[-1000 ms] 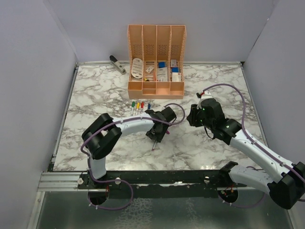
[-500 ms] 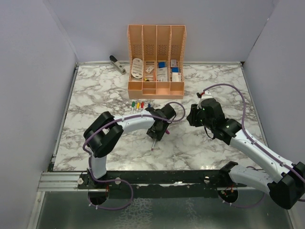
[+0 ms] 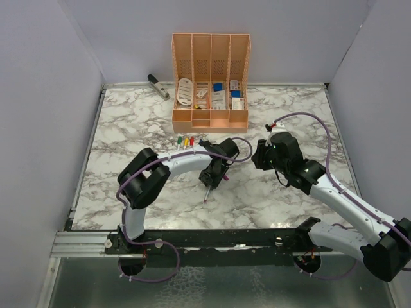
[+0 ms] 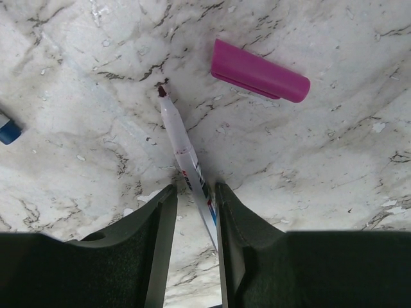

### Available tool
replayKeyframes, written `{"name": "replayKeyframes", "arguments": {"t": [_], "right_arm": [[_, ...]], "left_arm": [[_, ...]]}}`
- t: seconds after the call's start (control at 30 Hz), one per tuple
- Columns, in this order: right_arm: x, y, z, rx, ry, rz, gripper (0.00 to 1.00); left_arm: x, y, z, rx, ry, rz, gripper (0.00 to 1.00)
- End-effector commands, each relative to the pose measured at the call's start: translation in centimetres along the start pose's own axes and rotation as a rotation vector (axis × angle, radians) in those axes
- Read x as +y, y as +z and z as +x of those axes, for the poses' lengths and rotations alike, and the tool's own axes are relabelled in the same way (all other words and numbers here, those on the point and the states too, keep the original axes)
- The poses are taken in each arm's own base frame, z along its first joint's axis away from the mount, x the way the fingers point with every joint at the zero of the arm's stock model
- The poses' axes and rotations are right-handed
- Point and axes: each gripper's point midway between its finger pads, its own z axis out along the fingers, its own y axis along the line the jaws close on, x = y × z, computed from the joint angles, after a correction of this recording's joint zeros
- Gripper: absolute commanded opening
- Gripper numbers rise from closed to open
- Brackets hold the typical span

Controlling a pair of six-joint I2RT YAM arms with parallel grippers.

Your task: Insert the pens into the pen caps

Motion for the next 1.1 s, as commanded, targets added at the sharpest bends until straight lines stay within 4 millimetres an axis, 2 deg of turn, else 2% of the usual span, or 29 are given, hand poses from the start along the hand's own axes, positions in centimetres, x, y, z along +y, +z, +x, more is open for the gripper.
{"name": "replayKeyframes", "arguments": {"t": [0.0,0.1,0.33,0.43,0.5,0.73,0.83,0.9,1.07], "right_arm": [[0.0,0.3,-1.2,-0.047,0.014,0.015,0.29],[0.0,0.4,-1.5,-0.051,0.012,0.018,0.29],[-0.1,0.5,-1.9,-0.064,0.008,0.030,0.29],[-0.2,0.5,-2.0,-0.067,0.007,0.039,0.29],[-0.2,0.5,-2.1,-0.068,0.006,0.041,0.29],[-0.4,1.3,-0.7,-0.025,-0.012,0.040,0.29],[-0.1,1.8,0.5,0.020,-0.045,0.017,0.29],[-0.1,2.0,1.3,0.044,-0.059,0.009,0.29],[0.3,2.2,2.1,0.064,-0.075,-0.030,0.29]], "left_arm": [[0.7,3.3,4.0,0.172,0.031,-0.031,0.30],[0.6,3.6,3.8,0.170,0.029,-0.026,0.24],[0.4,4.8,4.9,0.212,0.022,-0.011,0.19],[0.2,5.1,5.2,0.223,0.020,0.000,0.10],[0.1,5.2,5.6,0.233,0.020,0.009,0.01],[0.3,5.4,6.4,0.243,0.028,0.019,0.00],[0.5,4.6,5.2,0.185,0.016,0.019,0.00],[0.9,3.6,3.7,0.121,-0.008,0.021,0.00],[2.5,0.2,0.2,-0.044,-0.069,0.014,0.00]]}}
